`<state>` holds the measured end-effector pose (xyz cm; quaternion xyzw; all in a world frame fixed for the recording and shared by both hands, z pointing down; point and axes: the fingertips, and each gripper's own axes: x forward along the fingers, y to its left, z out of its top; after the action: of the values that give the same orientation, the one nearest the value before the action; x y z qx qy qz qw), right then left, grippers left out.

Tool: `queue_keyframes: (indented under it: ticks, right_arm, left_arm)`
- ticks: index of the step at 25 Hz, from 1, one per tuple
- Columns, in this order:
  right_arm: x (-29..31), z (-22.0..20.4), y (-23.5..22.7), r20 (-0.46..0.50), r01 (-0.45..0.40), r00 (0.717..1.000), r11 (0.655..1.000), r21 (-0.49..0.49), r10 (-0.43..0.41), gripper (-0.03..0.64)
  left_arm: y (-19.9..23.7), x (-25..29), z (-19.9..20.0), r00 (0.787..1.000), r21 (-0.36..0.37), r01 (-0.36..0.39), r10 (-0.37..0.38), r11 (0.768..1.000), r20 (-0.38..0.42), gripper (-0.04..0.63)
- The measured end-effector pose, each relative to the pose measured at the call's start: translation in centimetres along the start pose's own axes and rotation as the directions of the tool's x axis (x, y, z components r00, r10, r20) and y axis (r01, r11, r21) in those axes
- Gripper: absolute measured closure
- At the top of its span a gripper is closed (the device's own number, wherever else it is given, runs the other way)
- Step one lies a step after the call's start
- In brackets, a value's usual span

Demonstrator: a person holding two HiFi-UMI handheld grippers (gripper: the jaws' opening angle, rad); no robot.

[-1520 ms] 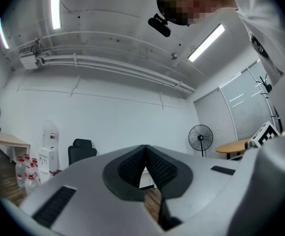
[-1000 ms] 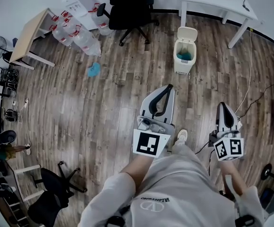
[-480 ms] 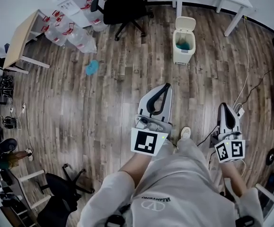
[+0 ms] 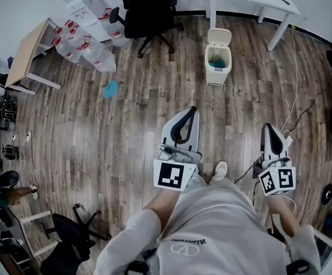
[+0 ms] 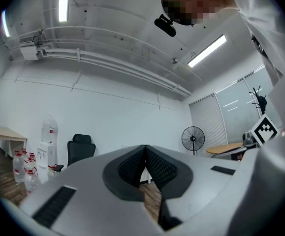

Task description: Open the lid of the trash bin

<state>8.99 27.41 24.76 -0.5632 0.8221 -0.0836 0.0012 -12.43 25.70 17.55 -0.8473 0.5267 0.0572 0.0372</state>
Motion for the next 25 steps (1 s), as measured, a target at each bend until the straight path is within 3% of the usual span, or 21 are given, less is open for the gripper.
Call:
queue_keyframes:
  ticks: [25]
  right_arm:
    - [-2.2,-0.3,-2.2,-0.018,-0.001,1.000,1.000,0.021,0.001,0.601]
  left_arm:
    - [-2.7,0.2,0.7,1.000,0.012,0.000,0.000,1.000,-0.002,0.594]
